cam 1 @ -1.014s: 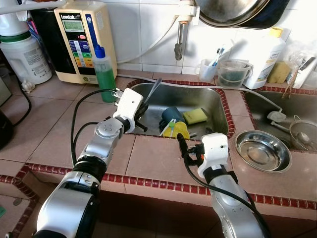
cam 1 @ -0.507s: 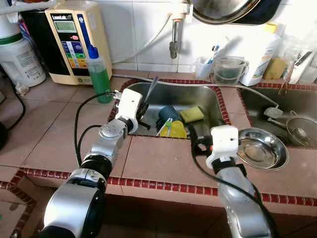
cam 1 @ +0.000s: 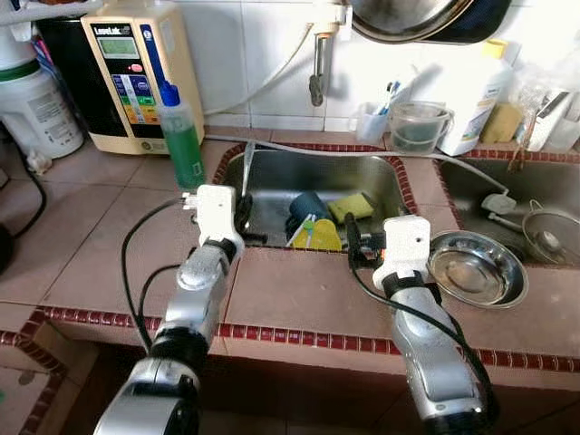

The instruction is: Kitchen organization

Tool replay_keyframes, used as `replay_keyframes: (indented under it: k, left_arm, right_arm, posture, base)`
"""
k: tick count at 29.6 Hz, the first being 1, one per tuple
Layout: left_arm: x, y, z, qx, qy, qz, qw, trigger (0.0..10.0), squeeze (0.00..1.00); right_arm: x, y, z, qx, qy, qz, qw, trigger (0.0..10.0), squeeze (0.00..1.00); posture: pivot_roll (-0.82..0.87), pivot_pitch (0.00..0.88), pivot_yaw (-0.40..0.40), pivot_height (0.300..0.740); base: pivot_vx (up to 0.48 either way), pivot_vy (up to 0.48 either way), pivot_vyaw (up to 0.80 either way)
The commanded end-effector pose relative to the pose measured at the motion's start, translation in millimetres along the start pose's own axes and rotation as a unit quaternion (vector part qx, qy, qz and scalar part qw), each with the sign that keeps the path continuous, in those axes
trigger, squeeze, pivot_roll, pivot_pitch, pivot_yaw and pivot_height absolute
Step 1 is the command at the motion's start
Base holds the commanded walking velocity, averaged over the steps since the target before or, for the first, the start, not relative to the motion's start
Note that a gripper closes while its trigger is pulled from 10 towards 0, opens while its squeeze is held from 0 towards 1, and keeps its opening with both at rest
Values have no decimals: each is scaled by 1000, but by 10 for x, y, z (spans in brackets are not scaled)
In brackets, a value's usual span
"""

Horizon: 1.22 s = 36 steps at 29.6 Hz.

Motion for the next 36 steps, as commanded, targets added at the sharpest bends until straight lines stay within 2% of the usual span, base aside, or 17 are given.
replay_keyframes:
  k: [1, 6, 9, 13, 14, 17, 20, 23, 25, 28, 29, 31, 32, 34, 36]
  left_arm:
    - [60, 13, -107, 20, -2, 8, 1000, 10000, 0]
    - [-10, 116, -164, 16, 2, 5, 1000, 10000, 0]
    - [-52, 164, -127, 2, 2, 0, 1000, 10000, 0]
    - [-53, 144, -62, -16, 9, -4, 1000, 10000, 0]
    - [-30, 116, -66, -15, -5, -4, 1000, 10000, 0]
    - [121, 27, -117, -14, -20, 13, 1000, 10000, 0]
    - [73, 22, -191, 8, -34, -2, 999, 10000, 0]
    - [65, 16, -202, 15, -50, -7, 999, 10000, 0]
    - [44, 32, -207, 21, -27, -2, 999, 10000, 0]
    - [-33, 36, -223, 41, -32, -28, 998, 10000, 0]
    - [-43, 68, -209, 40, -12, -23, 999, 10000, 0]
    - [-62, 92, -208, 43, -9, -25, 999, 10000, 0]
    - [-117, 137, -202, 40, 9, -30, 999, 10000, 0]
    - [-182, 184, -218, 43, -1, -35, 998, 10000, 0]
    - [-176, 198, -219, 42, 11, -28, 999, 10000, 0]
  right_arm:
    - [-6, -26, 8, -5, -6, 5, 1000, 10000, 0]
    - [-37, -22, -49, 3, -6, 2, 1000, 10000, 0]
    - [-50, -27, -25, 0, -2, 4, 1000, 10000, 0]
    - [-66, -30, 35, -13, -1, 7, 1000, 10000, 0]
    - [-77, -30, 50, -20, -1, 7, 1000, 10000, 0]
    - [-78, -47, 47, -30, -12, 10, 999, 10000, 0]
    - [-132, -60, 19, -20, -13, 5, 1000, 10000, 0]
    - [-135, -93, 23, -15, -4, 5, 1000, 10000, 0]
    - [-170, -106, 43, -21, -18, 0, 1000, 10000, 0]
    - [-182, -130, 25, -13, -10, -3, 1000, 10000, 0]
    - [-163, -139, 2, -6, -11, 1, 1000, 10000, 0]
    - [-158, -142, -5, -4, -9, 3, 1000, 10000, 0]
    - [-162, -150, 2, -6, -13, 4, 1000, 10000, 0]
    - [-173, -155, 31, -11, -18, 4, 1000, 10000, 0]
    - [-179, -159, 35, -12, -14, 4, 1000, 10000, 0]
  posture:
    - [-205, 0, 46, 740]
    - [-184, 0, 12, 740]
    - [-193, 0, 20, 740]
    - [-199, 0, 29, 740]
    - [-203, 0, 33, 740]
    - [-193, 0, 41, 740]
    - [-199, 0, 55, 740]
    - [-197, 0, 53, 740]
    - [-200, 0, 47, 740]
    - [-190, 0, 40, 740]
    - [-193, 0, 36, 740]
    - [-192, 0, 35, 740]
    - [-189, 0, 32, 740]
    - [-184, 0, 30, 740]
    - [-188, 0, 26, 740]
  base:
    - [0, 0, 0]
    - [0, 0, 0]
    - [0, 0, 0]
    - [0, 0, 0]
    - [0, 0, 0]
    - [0, 0, 0]
    - [0, 0, 0]
    - [0, 0, 0]
    - [0, 0, 0]
    - [0, 0, 0]
    - [0, 0, 0]
    - [0, 0, 0]
    - [0, 0, 0]
    - [0, 0, 0]
    - [0, 0, 0]
Point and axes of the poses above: a point about 5 cm out from each wrist's last joint towards the gripper, its own y axis pointing back from the gripper into the wrist, its own x axis along the axis of the wrist's last joint, z = x × y, the point moved 3 cm from there along -y, pointing out of the wrist towards the gripper, and after that the axes turned 9 degrees about -y, right-handed, at the moved point
